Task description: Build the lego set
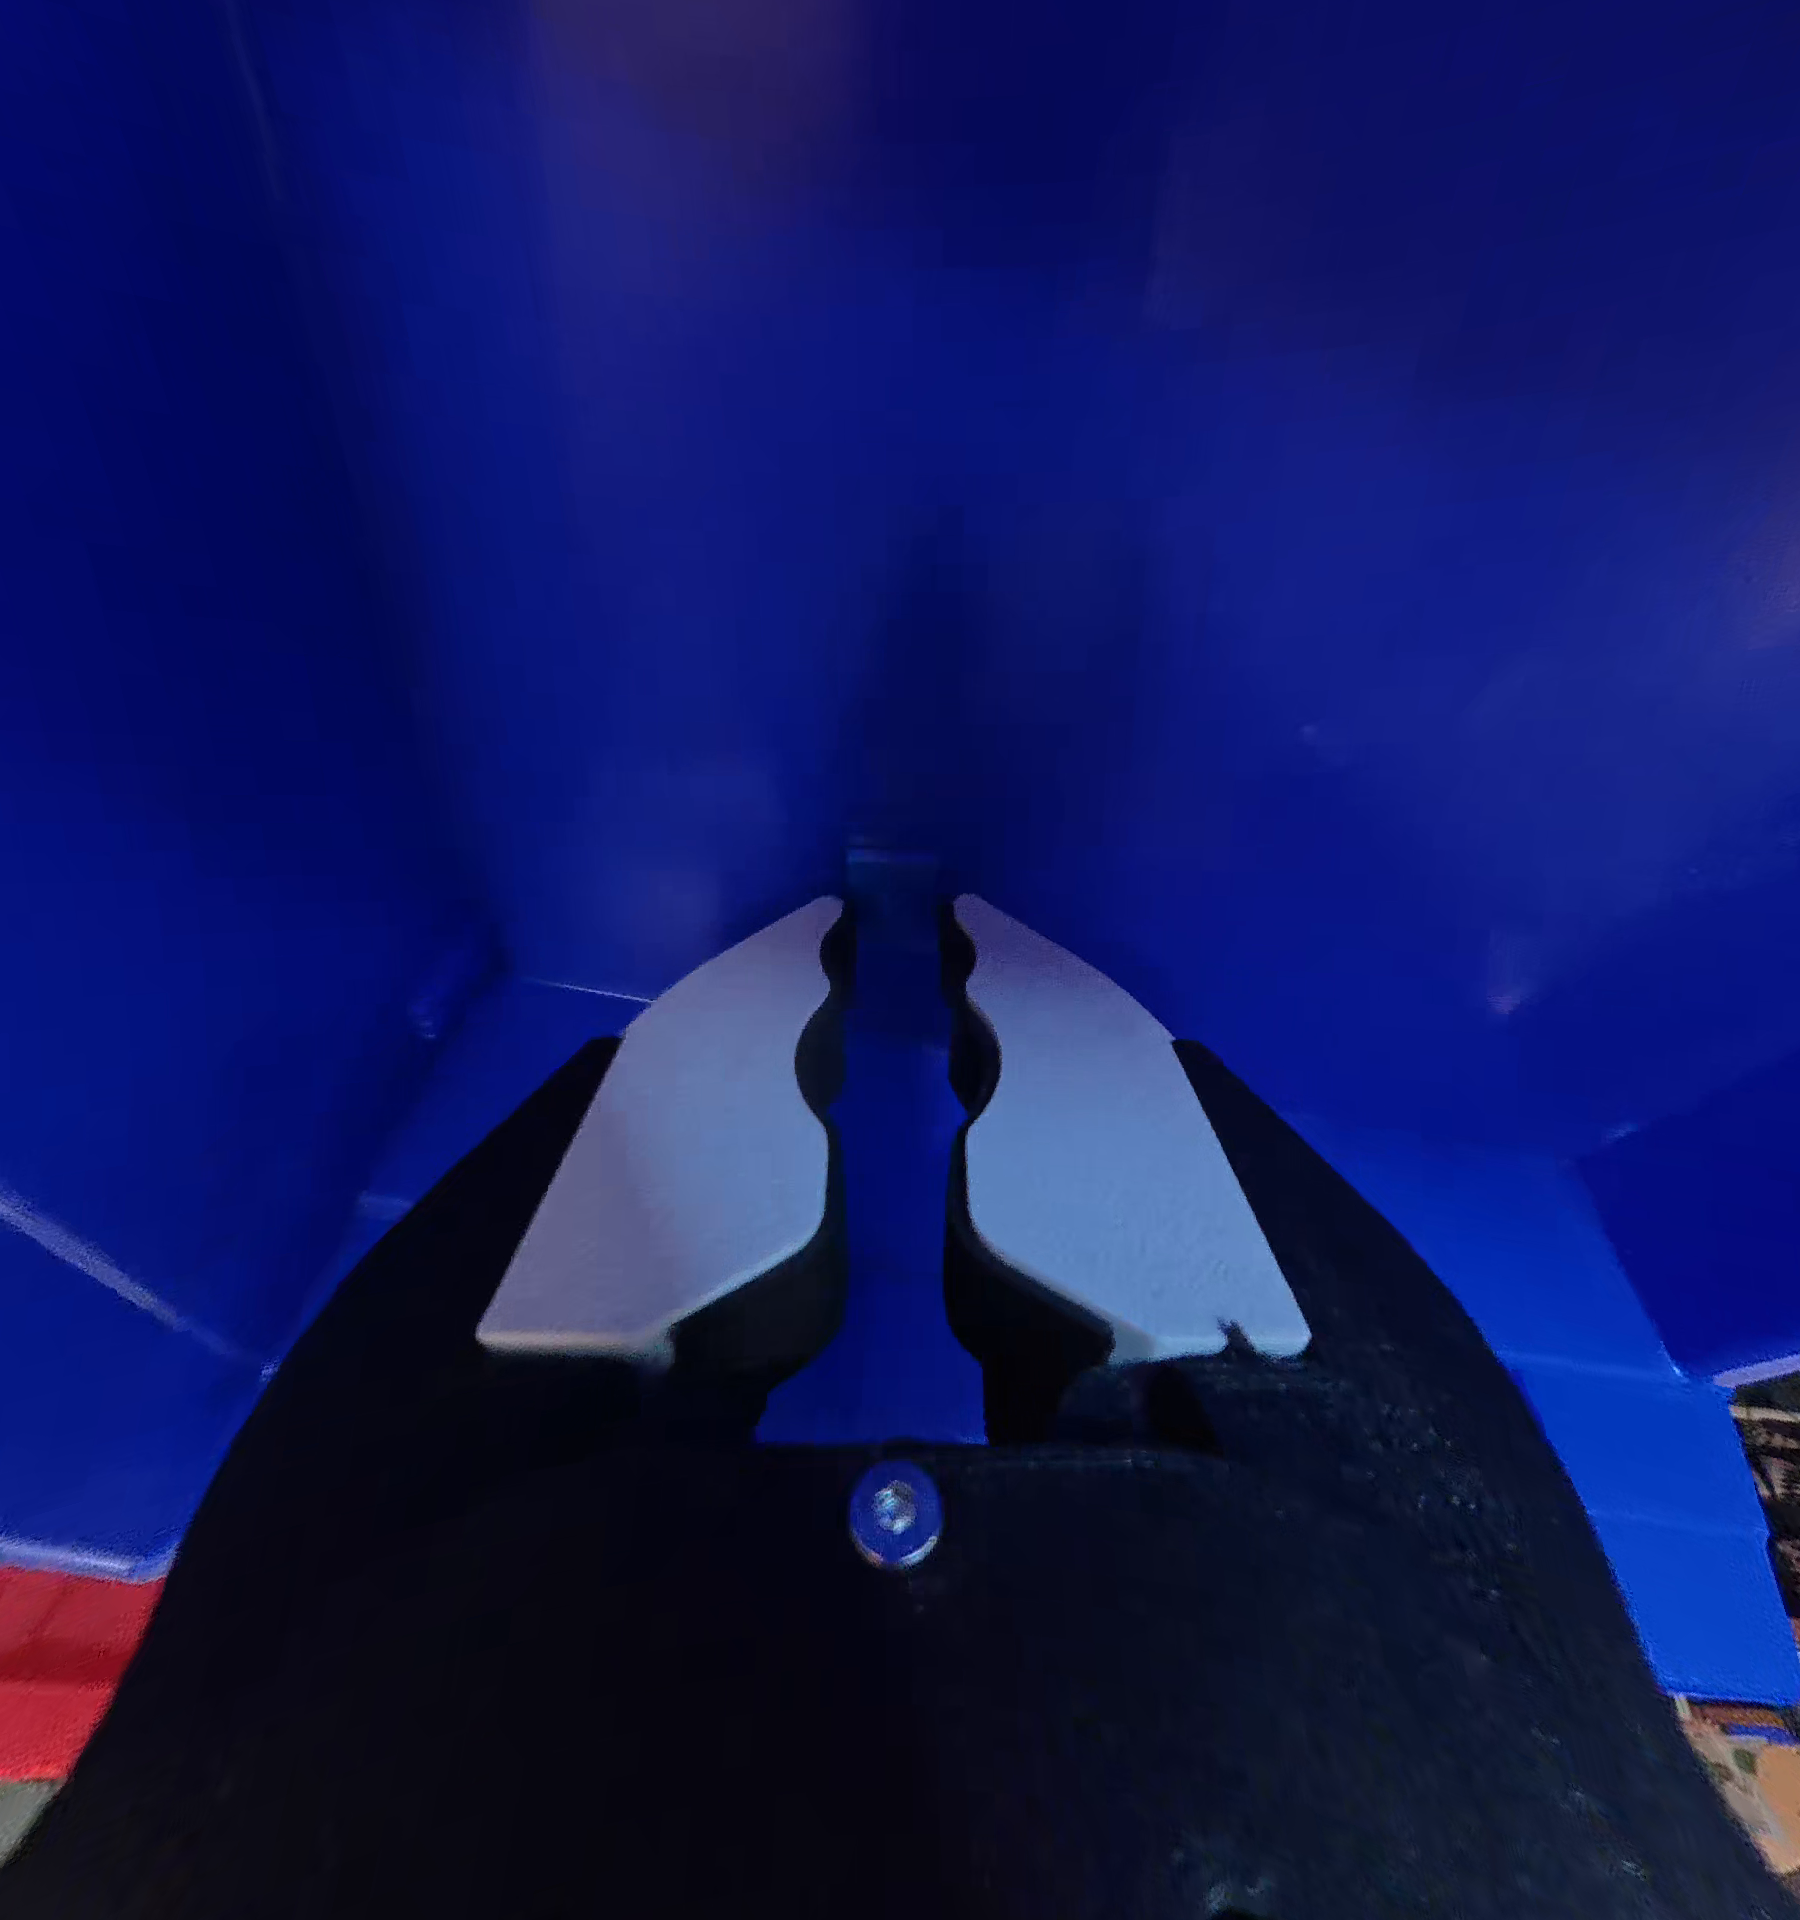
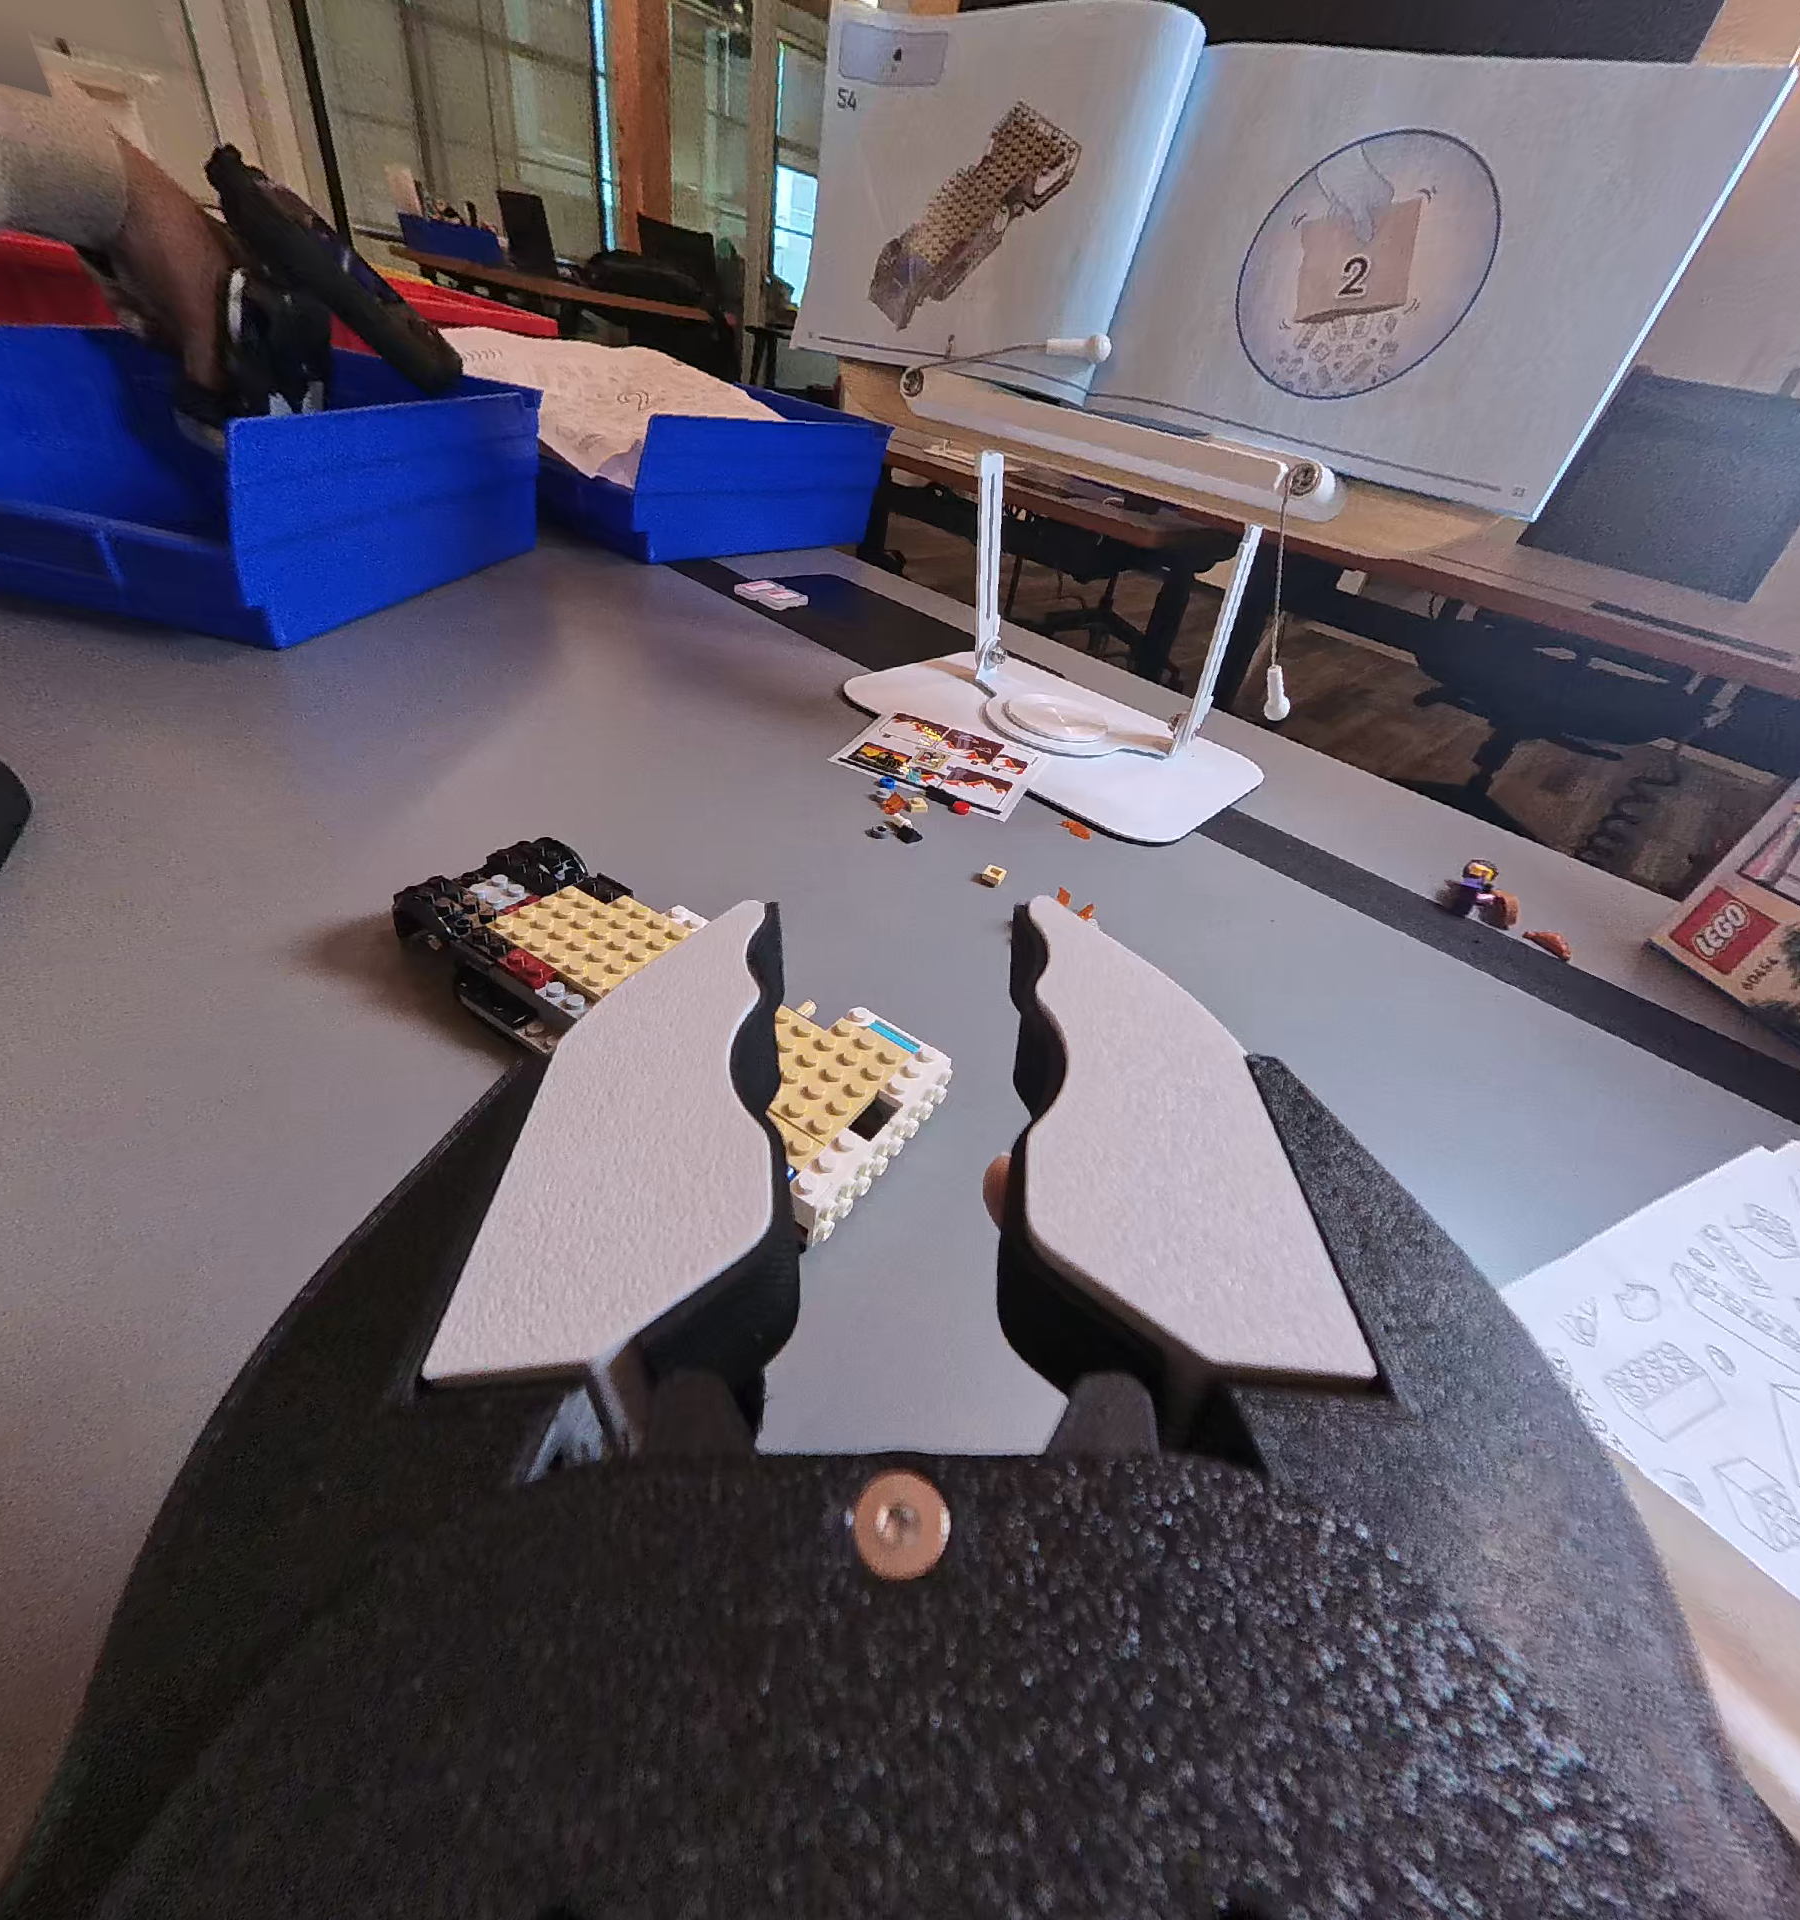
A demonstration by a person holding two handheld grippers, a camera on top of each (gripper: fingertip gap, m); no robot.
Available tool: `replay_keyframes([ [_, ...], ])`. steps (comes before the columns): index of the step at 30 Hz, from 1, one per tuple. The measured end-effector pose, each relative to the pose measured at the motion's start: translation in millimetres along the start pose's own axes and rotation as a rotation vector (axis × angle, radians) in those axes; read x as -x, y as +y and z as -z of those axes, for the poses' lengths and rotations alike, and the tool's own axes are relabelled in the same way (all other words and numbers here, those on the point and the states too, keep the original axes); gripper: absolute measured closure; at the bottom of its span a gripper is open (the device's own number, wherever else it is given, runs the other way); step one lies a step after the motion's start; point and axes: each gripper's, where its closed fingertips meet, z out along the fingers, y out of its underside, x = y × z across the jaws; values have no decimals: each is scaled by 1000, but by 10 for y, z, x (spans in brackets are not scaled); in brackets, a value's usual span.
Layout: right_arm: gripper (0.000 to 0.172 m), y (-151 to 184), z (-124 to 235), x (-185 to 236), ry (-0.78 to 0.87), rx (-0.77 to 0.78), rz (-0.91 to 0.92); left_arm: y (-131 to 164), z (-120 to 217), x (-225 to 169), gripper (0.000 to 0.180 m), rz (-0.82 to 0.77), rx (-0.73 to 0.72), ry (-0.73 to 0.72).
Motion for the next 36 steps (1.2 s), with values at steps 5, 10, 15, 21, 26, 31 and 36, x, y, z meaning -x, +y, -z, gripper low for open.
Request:
replay_keyframes([
  [5,130,-41,16,41,-8,-12,23,-23,55,-152,178,-49,-28,5],
  [10,130,-105,32,70,-16,-32,35,-149,824,-512,180,-142,-240,-70],
  [15,130,-157,59,152,-37,-47,63,-221,1246,-573,180,-153,-321,-174],
  [21,131,-173,71,174,-39,-49,67,-164,741,-8,160,57,-171,-240],
  [26,131,-138,60,163,-35,-35,57,-281,396,355,157,499,-211,-192],
  [31,131,-143,55,165,-48,-39,21,-416,291,521,144,822,-386,-139],
  [36,131,-171,90,170,-56,-51,14,-390,116,613,138,1009,-465,-140],
])
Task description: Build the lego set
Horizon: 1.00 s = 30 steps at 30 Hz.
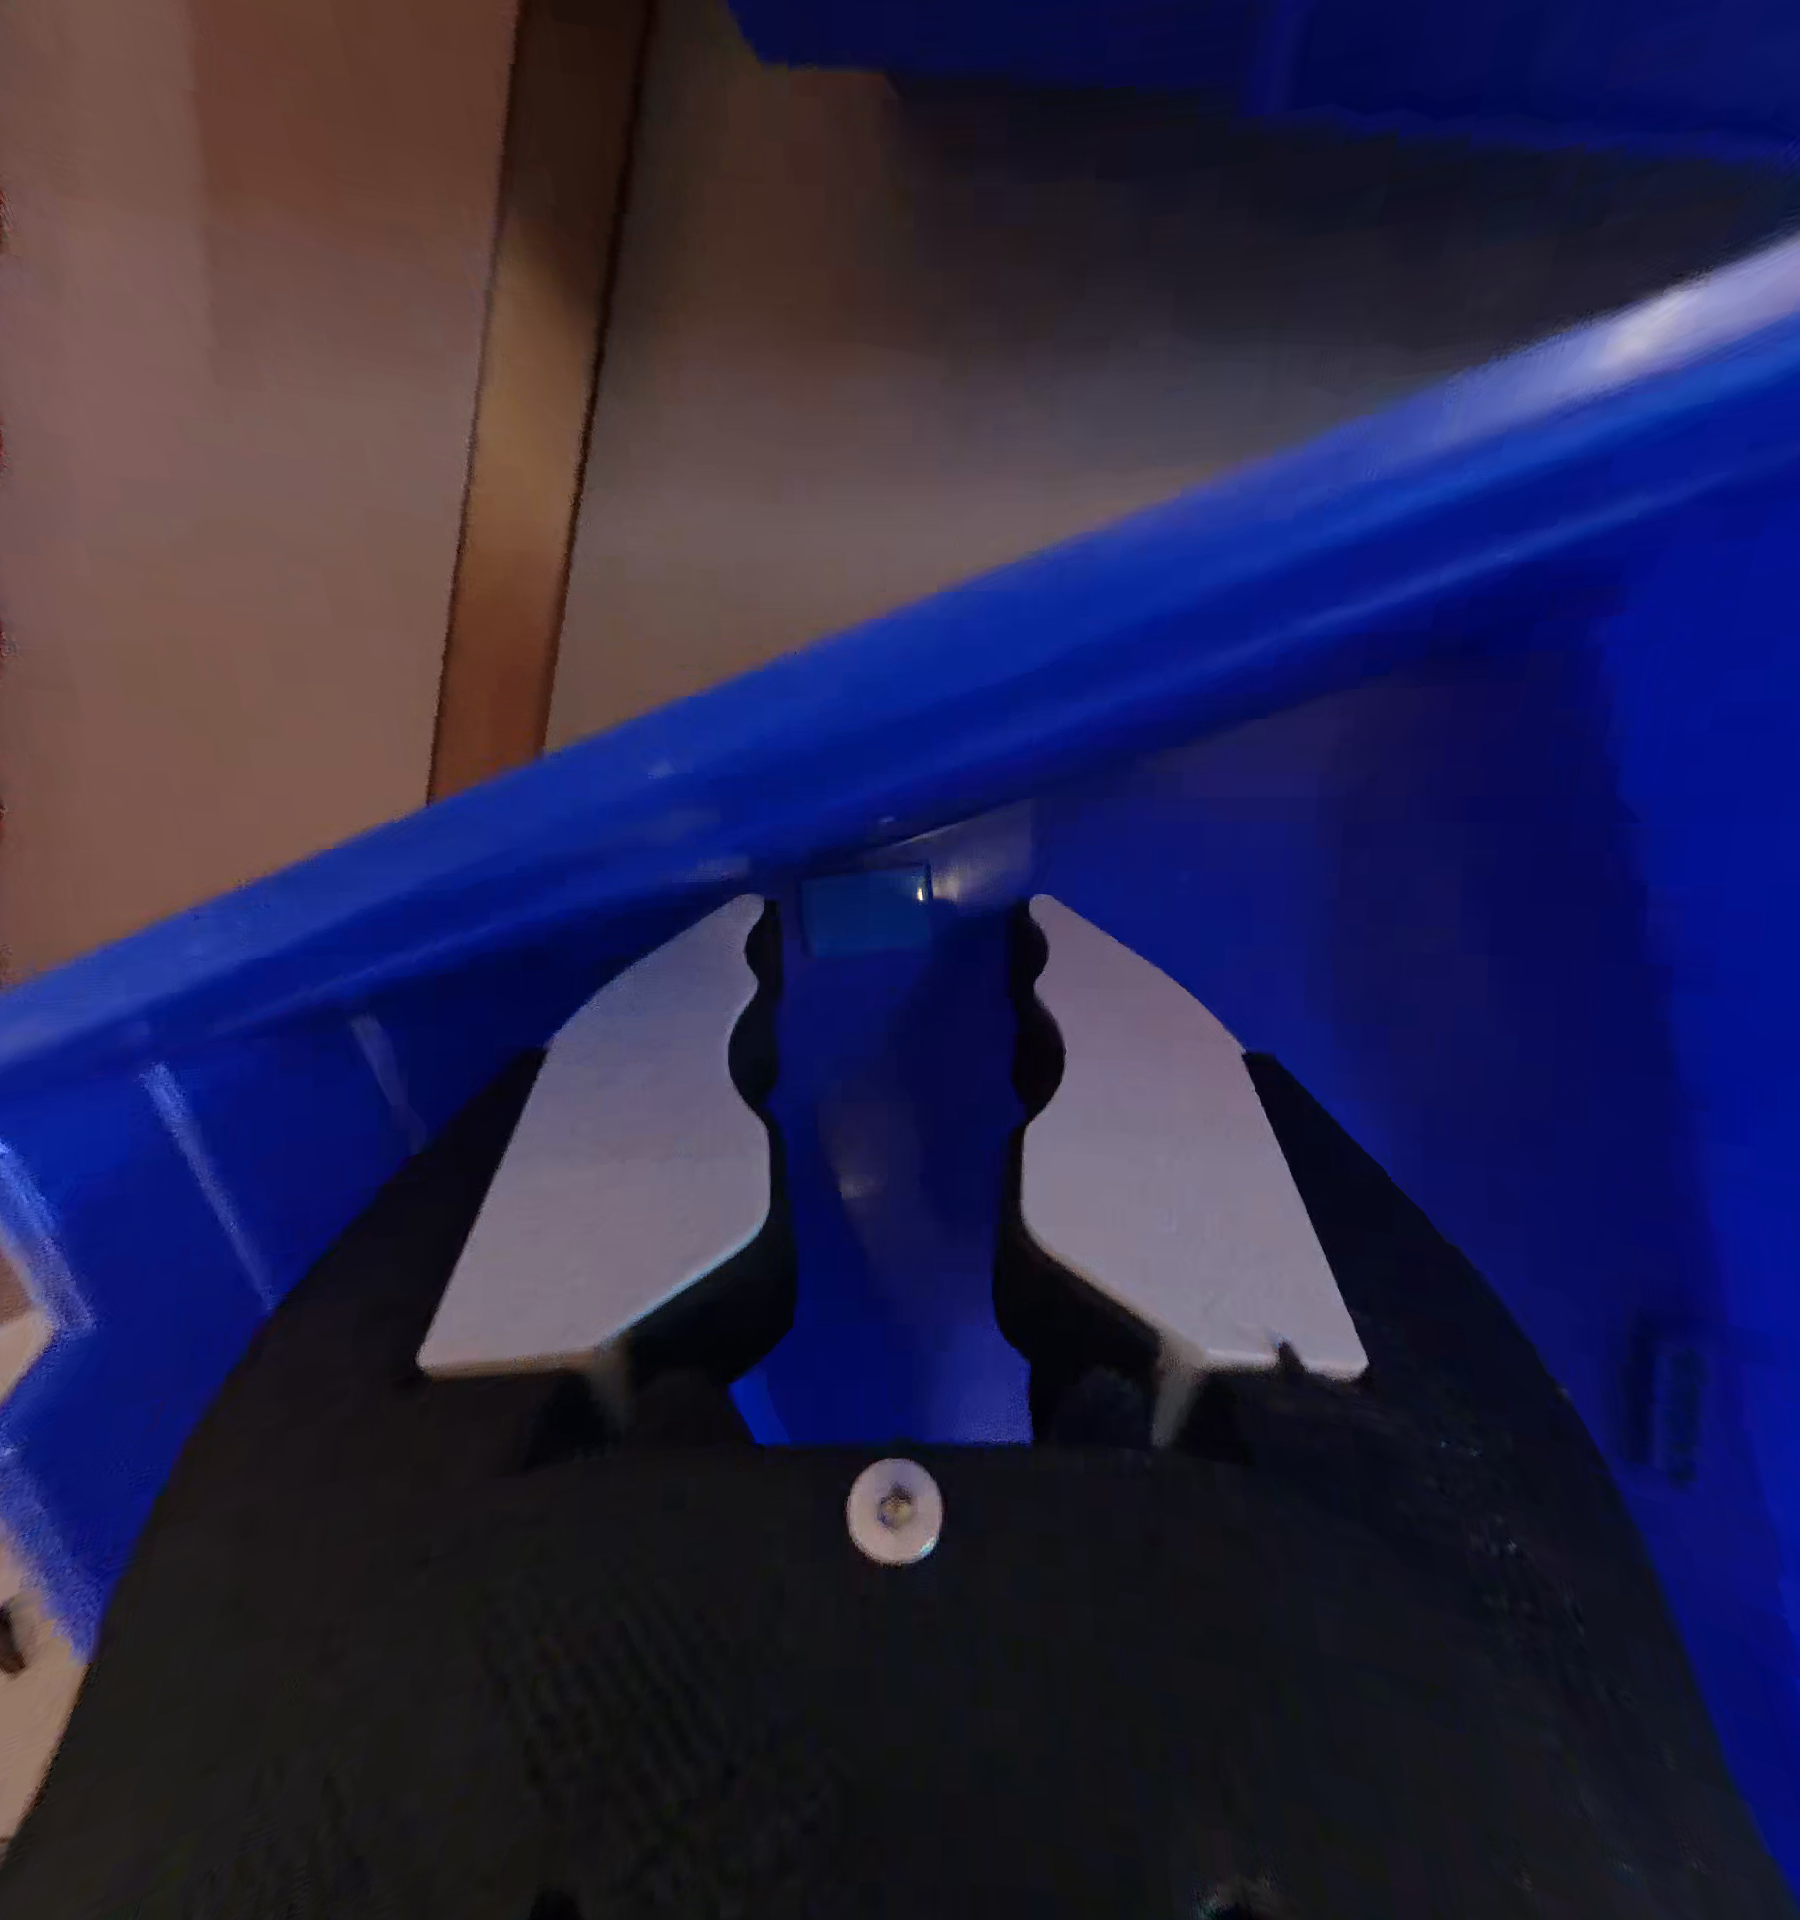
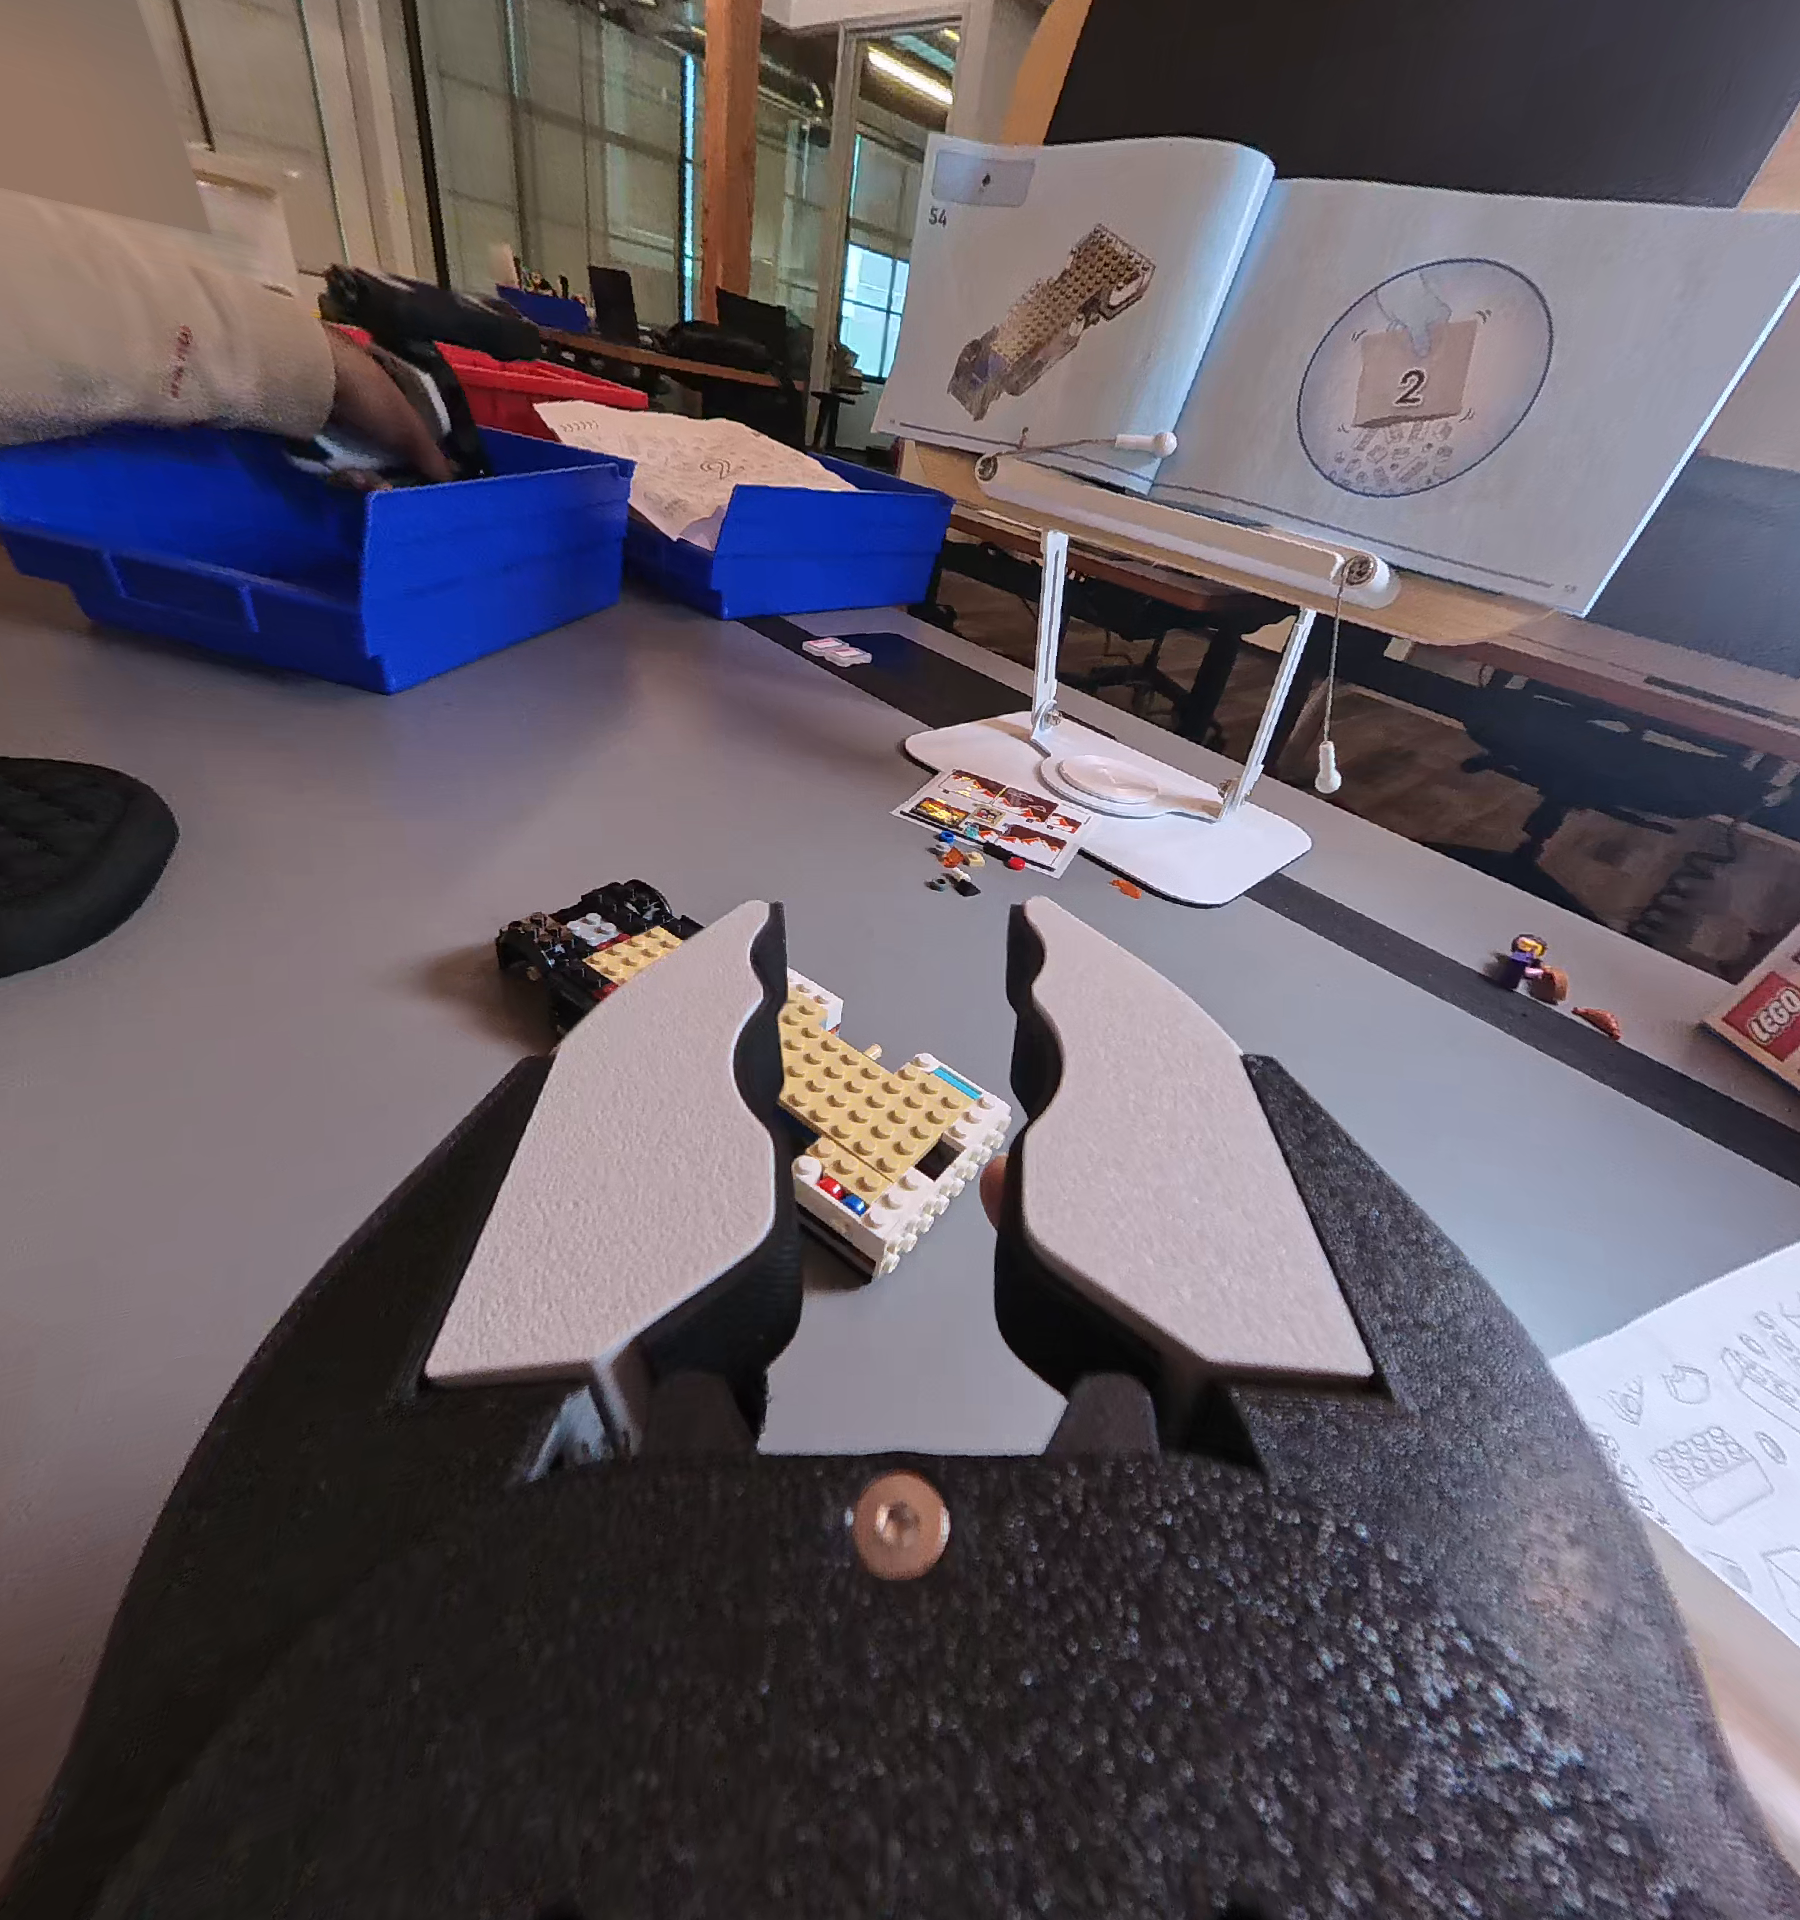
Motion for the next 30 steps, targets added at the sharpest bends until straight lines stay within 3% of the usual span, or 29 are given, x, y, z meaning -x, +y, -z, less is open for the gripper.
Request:
replay_keyframes([
  [7,131,-10,25,-8,5,5,0,16,-27,19,153,101,-37,84],
  [15,131,-69,34,-28,16,-16,0,60,40,-107,157,-21,-50,125],
  [16,131,-76,35,-29,19,-19,-2,41,110,-172,180,-67,-72,136],
  [21,131,-68,33,-33,31,-16,4,-156,963,-584,180,-324,-268,157],
  [25,131,-26,10,-21,21,-5,-5,-183,1327,-661,180,-401,-330,124],
  [26,131,-16,7,-15,19,-2,-4,-171,1304,-647,180,-374,-327,136],
  [30,131,6,-7,-8,18,8,2,82,618,-656,136,-155,-176,243],
])
